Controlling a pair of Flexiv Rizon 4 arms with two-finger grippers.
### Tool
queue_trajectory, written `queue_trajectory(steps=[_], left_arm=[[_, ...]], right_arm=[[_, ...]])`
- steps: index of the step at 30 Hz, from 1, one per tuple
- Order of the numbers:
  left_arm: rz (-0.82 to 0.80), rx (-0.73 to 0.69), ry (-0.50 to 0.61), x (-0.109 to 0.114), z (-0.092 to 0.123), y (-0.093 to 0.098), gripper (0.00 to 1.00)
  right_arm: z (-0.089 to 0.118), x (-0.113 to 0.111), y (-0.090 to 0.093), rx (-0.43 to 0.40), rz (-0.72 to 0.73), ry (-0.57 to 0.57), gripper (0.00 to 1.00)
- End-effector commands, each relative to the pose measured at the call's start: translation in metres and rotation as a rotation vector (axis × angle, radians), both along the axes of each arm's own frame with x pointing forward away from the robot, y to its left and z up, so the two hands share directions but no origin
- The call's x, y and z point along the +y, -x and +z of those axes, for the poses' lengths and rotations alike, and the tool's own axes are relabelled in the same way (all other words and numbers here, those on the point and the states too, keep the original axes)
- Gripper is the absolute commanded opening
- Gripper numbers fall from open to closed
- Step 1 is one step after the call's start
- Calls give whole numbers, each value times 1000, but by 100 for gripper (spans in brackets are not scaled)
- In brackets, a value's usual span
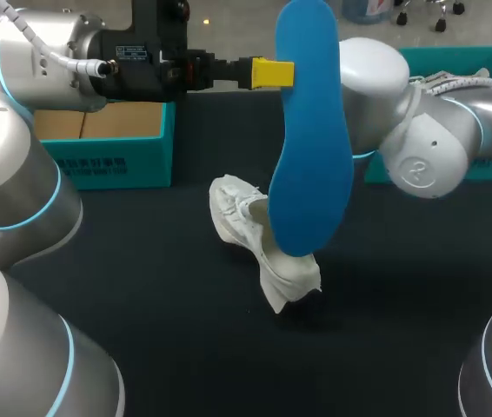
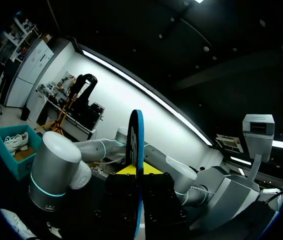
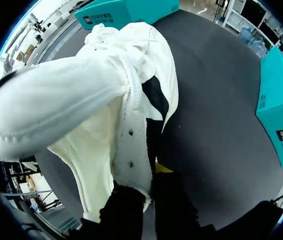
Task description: Take the shoe out of the shoebox, open the shoe tongue, remove and reinsert the insole, then place the shoe into the shoebox
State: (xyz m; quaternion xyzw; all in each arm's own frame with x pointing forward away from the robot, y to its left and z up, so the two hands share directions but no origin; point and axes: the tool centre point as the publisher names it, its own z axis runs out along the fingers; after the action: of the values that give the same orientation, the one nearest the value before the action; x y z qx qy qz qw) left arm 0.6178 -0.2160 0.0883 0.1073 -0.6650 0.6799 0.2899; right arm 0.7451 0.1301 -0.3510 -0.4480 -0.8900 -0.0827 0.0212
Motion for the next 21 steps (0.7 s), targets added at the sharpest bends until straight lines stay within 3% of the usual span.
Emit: queue_trajectory(steps=[1, 9, 21], left_arm=[[-1, 0, 0, -1, 1, -1, 0], [-1, 0, 0, -1, 1, -1, 0], [-1, 0, 0, -1, 1, -1, 0]], right_arm=[[2, -12, 0, -11, -76, -5, 0], [2, -30, -9, 9, -209, 19, 0], [-13, -18, -8, 68, -312, -37, 0]])
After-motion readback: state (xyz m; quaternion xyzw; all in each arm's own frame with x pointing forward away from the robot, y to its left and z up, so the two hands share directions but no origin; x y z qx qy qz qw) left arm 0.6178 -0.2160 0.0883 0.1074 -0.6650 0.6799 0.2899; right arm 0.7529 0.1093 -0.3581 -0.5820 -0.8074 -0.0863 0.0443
